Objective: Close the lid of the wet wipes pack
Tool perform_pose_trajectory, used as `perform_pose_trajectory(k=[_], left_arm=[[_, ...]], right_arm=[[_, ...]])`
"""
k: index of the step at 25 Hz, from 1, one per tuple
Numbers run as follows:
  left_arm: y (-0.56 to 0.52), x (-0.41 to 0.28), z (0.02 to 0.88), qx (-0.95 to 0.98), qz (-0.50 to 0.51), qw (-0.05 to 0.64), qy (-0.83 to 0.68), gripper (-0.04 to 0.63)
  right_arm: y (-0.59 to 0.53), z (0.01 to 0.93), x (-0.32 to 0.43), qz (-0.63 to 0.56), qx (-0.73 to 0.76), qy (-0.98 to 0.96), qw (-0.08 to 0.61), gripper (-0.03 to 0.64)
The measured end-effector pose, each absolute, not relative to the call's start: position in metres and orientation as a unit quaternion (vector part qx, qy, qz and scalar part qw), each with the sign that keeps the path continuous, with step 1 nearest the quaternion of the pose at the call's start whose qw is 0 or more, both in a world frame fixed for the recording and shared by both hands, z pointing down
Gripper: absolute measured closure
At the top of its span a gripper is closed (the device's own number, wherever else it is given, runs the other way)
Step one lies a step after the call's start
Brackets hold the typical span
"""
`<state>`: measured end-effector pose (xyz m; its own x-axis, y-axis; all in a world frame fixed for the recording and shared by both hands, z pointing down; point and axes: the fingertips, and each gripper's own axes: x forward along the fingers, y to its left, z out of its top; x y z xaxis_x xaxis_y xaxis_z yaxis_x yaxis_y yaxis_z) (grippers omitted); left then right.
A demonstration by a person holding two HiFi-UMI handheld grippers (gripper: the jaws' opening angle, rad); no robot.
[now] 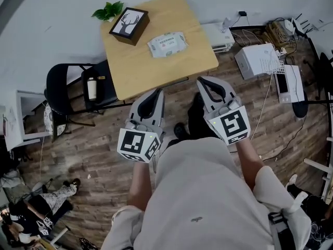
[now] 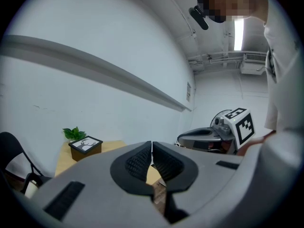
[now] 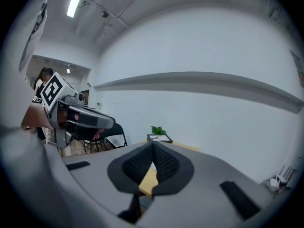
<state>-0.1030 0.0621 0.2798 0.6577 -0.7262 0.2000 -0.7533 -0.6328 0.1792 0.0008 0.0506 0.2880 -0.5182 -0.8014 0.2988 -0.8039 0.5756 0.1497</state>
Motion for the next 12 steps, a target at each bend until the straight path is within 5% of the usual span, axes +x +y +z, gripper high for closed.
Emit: perform_pose_trajectory(k=[12], left_arm=[[0.064,-0.096,0.269,0.906,0.048,0.119,-0.402,0.583]], right_arm=[[0.052,0.284,-0.002,0.004,0.45,-0.877,0.166,0.62]])
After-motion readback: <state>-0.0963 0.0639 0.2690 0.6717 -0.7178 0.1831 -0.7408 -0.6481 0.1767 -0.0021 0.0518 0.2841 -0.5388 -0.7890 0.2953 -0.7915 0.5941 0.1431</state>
